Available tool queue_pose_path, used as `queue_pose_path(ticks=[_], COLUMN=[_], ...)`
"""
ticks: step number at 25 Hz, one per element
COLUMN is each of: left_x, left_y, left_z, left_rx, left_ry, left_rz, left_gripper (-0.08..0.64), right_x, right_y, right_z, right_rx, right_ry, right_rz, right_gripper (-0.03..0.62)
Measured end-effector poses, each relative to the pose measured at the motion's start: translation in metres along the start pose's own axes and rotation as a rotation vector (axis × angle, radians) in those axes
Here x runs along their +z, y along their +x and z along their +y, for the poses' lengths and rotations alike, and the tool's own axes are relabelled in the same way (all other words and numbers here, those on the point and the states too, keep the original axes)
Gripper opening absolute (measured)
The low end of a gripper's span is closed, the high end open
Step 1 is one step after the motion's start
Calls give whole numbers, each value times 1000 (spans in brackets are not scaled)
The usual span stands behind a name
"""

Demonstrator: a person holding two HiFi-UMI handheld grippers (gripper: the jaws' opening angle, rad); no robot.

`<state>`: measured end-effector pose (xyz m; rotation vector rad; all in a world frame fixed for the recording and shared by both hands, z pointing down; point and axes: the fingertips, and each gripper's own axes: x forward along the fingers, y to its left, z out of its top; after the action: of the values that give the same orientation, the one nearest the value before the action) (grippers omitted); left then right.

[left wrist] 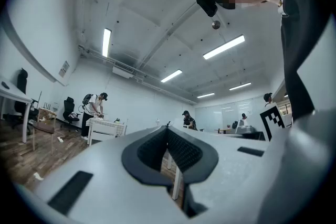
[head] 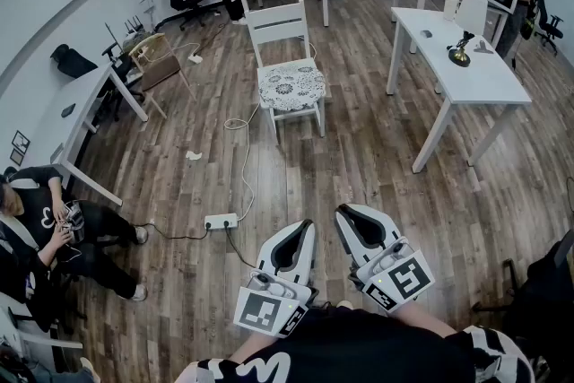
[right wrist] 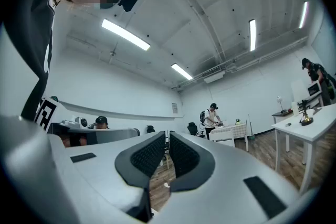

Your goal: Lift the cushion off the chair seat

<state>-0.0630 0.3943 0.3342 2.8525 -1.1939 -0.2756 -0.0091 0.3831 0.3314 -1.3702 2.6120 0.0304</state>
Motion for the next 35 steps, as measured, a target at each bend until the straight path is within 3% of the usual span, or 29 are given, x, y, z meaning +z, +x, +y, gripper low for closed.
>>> queue_pose_path(ticks=[21, 30, 35], left_x=[-13, -20, -22], left_y=[8, 16, 38], left_z=[-41, -30, -17], left_rx=[57, 73, 45], left_ry=[-38, -36, -33], left_rz=[-15, 6, -5], left_gripper=[0, 0, 0], right_x=[-3, -10, -12], right_y=[-33, -20, -6], right_z=[-18, -22, -38], right_rx=[39, 56, 40], right_ry=[15, 33, 32], right_rz=[20, 19, 9], right_gripper=[38, 38, 38])
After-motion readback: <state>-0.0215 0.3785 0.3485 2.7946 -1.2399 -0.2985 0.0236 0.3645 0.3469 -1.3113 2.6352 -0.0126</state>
